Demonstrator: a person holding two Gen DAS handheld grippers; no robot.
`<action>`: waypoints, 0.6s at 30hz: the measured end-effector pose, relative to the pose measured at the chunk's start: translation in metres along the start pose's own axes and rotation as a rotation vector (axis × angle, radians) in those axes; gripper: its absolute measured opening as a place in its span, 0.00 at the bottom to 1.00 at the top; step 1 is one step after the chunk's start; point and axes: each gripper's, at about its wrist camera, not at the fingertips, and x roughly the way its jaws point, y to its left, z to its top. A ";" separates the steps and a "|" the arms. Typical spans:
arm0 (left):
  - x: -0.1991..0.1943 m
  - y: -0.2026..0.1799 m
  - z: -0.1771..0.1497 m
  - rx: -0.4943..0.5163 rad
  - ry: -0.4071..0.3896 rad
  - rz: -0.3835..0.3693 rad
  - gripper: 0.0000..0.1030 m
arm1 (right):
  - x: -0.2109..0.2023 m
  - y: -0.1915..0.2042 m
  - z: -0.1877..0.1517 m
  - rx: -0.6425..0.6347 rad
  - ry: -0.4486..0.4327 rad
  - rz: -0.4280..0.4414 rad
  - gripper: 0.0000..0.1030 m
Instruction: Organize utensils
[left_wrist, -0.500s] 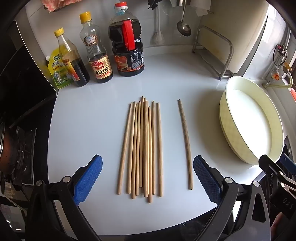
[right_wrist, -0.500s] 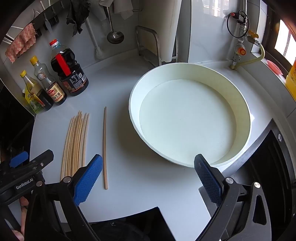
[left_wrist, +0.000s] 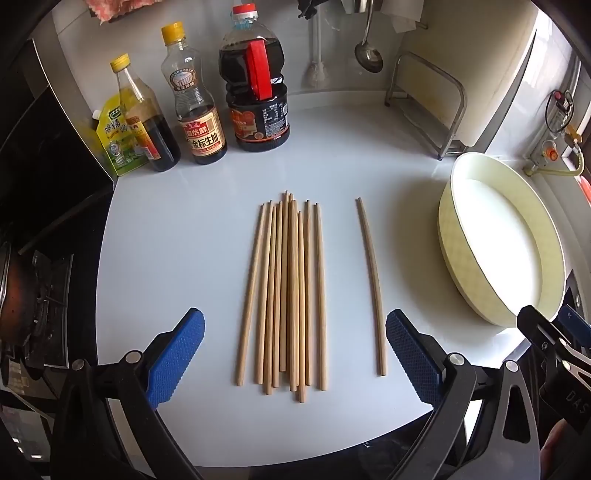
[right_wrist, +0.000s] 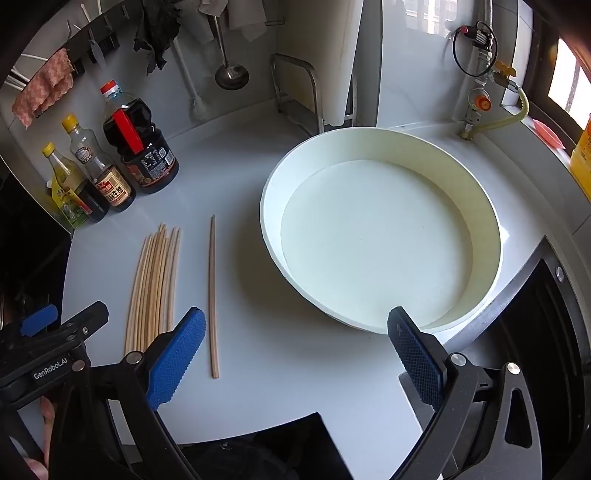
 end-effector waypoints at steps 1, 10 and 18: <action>0.000 0.000 0.000 -0.001 0.000 -0.002 0.94 | 0.000 0.000 0.000 0.000 0.000 0.001 0.92; -0.002 0.002 0.001 -0.008 -0.012 0.000 0.94 | -0.003 0.001 0.001 -0.003 -0.003 0.001 0.92; -0.002 0.002 0.001 -0.007 -0.015 0.000 0.94 | -0.003 0.002 -0.001 -0.001 -0.013 0.004 0.92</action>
